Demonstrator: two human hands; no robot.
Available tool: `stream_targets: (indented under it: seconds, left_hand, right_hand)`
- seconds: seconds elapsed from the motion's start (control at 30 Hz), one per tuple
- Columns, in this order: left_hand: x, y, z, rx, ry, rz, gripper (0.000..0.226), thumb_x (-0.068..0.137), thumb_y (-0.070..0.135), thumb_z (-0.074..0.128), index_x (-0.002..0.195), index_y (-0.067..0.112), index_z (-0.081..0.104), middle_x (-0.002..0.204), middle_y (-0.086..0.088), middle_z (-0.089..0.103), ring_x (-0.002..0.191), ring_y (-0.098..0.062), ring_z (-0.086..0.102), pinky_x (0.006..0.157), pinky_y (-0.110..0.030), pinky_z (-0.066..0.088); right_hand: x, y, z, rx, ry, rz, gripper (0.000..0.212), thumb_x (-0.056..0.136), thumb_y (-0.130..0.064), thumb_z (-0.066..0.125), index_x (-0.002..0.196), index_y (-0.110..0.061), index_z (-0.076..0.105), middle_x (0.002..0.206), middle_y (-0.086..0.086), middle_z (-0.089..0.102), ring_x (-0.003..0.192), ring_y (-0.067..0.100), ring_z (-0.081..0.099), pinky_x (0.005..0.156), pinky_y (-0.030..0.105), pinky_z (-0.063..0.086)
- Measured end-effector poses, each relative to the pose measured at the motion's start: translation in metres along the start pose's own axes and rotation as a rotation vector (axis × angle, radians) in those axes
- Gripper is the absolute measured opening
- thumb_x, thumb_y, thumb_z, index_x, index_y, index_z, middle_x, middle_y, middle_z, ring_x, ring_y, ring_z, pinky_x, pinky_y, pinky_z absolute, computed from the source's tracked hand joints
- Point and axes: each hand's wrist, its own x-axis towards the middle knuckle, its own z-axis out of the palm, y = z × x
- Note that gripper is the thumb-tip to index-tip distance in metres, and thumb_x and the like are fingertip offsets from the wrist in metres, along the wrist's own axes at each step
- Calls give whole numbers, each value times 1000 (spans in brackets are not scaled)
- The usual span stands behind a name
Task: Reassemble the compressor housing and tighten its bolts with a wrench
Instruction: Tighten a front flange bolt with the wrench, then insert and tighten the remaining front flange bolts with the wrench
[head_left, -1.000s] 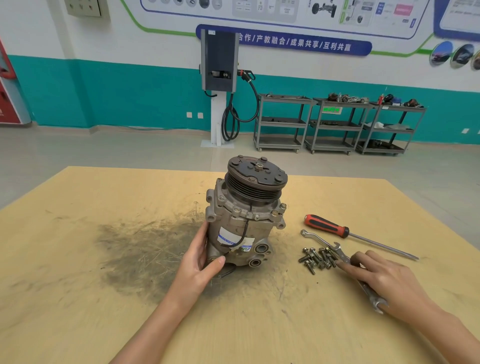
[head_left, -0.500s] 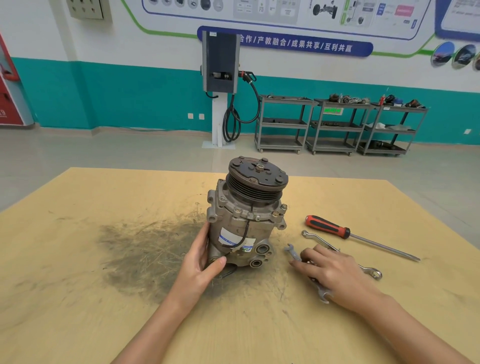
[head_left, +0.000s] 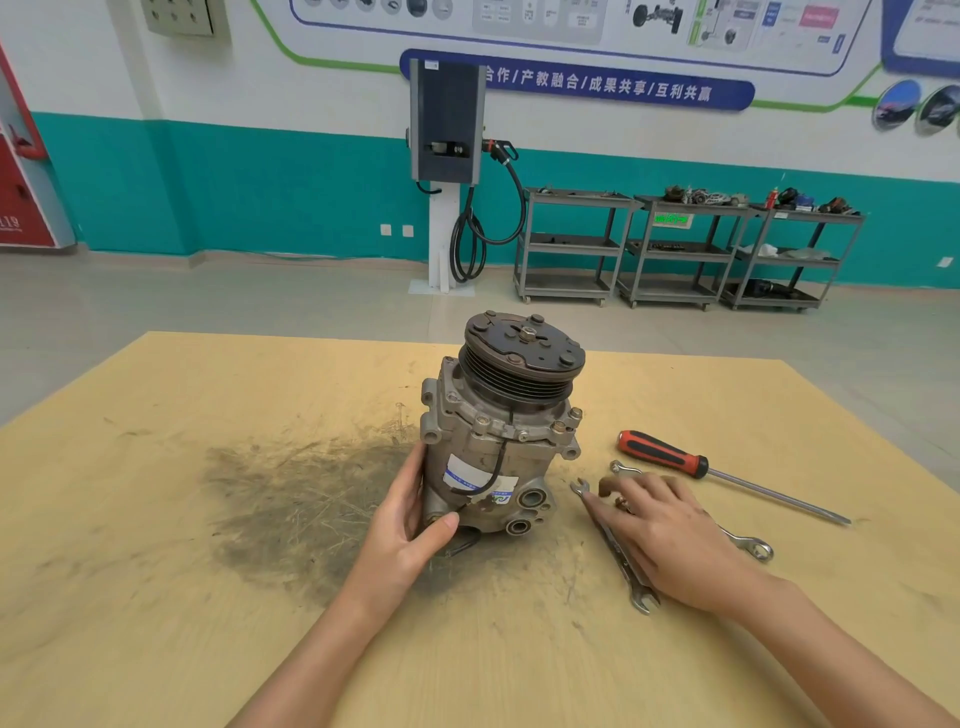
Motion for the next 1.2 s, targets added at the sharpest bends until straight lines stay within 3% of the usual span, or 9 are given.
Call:
stream_targets:
  seconds: [0.1, 0.17, 0.27, 0.33, 0.5, 0.73, 0.87, 0.97, 1.2]
  left_hand:
    - [1, -2, -1, 9, 3, -4, 76, 90, -6, 66, 142, 32, 27, 146, 21, 41, 129, 18, 45, 101, -5, 38]
    - [1, -2, -1, 11, 0, -5, 77, 89, -10, 63, 143, 32, 27, 148, 19, 40, 128, 18, 45, 101, -5, 39]
    - [1, -3, -2, 9, -4, -2, 80, 87, -5, 67, 146, 29, 25, 148, 19, 41, 129, 18, 45, 102, -6, 39]
    - [1, -3, -2, -2, 0, 7, 76, 86, 0, 63, 145, 30, 26, 147, 20, 41, 130, 17, 44, 103, -7, 39]
    - [2, -4, -1, -50, 16, 21, 69, 86, 14, 66, 142, 35, 32, 146, 24, 42, 131, 16, 43, 101, -5, 39]
    - [6, -14, -5, -89, 34, -1, 55, 88, 28, 59, 138, 41, 41, 139, 35, 53, 136, 10, 43, 101, -8, 41]
    - [7, -15, -7, -111, 50, -18, 59, 83, 54, 67, 138, 45, 47, 148, 25, 49, 142, 1, 39, 117, -30, 31]
    - [8, -14, -8, -135, 78, -26, 66, 77, 64, 70, 137, 46, 50, 152, 20, 48, 144, -1, 37, 121, -36, 25]
    - [12, -13, -7, -211, 214, -28, 52, 93, 48, 50, 143, 38, 40, 155, 16, 42, 141, 5, 39, 109, -13, 34]
  right_hand:
    - [19, -16, -24, 560, 74, 380, 49, 98, -39, 42, 146, -33, 33, 133, -5, 43, 123, 19, 41, 101, 40, 40]
    - [40, -26, -46, 889, 186, 541, 63, 94, -52, 46, 150, -32, 25, 143, -8, 35, 134, 12, 35, 112, 38, 33]
    - [78, -39, -83, 1097, 290, 622, 92, 75, -71, 53, 151, -32, 18, 154, -8, 29, 141, 5, 27, 114, 35, 28]
    - [106, -44, -103, 1069, 239, 618, 108, 65, -80, 57, 152, -33, 14, 157, -4, 26, 143, 10, 24, 115, 40, 26]
    - [157, -46, -116, 729, -21, 651, 105, 69, -82, 53, 152, -34, 10, 150, 11, 33, 138, 32, 34, 109, 54, 34]
    - [165, -42, -107, 696, 30, 656, 94, 73, -71, 61, 150, -28, 27, 131, 13, 50, 123, 31, 45, 96, 38, 41]
    - [161, -43, -105, 750, 98, 615, 71, 74, -63, 65, 133, -26, 54, 118, 11, 58, 116, 29, 51, 91, 34, 44]
    - [161, -39, -103, 802, 112, 587, 66, 74, -60, 68, 130, -27, 58, 117, 7, 61, 115, 25, 52, 97, 36, 47]
    - [162, -9, -100, 1060, -69, 299, 65, 72, -51, 68, 132, -29, 57, 125, -7, 59, 110, 6, 59, 86, 17, 49]
